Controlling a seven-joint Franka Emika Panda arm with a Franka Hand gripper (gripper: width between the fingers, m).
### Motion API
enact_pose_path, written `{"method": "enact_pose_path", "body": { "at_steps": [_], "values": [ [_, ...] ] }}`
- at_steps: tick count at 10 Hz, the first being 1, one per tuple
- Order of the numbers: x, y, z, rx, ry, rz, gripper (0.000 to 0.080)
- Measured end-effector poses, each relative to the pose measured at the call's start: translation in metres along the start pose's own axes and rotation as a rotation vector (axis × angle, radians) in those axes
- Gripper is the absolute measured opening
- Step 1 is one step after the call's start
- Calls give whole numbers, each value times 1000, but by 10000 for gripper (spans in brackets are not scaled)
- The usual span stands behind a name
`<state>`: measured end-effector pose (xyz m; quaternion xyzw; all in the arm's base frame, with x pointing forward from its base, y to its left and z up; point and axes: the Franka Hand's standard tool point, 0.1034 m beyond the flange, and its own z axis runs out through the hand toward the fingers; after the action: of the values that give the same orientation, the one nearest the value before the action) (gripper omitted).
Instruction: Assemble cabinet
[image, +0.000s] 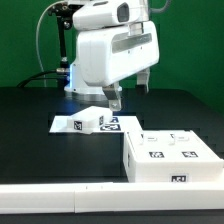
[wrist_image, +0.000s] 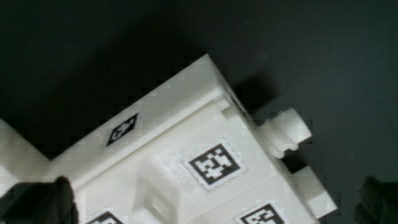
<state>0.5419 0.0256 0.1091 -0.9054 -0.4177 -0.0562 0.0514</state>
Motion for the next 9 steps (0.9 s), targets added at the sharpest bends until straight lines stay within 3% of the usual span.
{"method": "enact_pose_path", "body": {
  "at_steps": [1, 3, 5, 8, 9],
  "values": [
    [-1, -4, 1, -26, 31, 146, 795],
    [0, -13, 6, -38, 70, 404, 795],
    [-8, -16, 14, -3, 102, 685, 795],
    [-7, -17, 14, 8, 105, 846, 795],
    [-4, -20, 15, -2, 119, 905, 795]
  ]
}}
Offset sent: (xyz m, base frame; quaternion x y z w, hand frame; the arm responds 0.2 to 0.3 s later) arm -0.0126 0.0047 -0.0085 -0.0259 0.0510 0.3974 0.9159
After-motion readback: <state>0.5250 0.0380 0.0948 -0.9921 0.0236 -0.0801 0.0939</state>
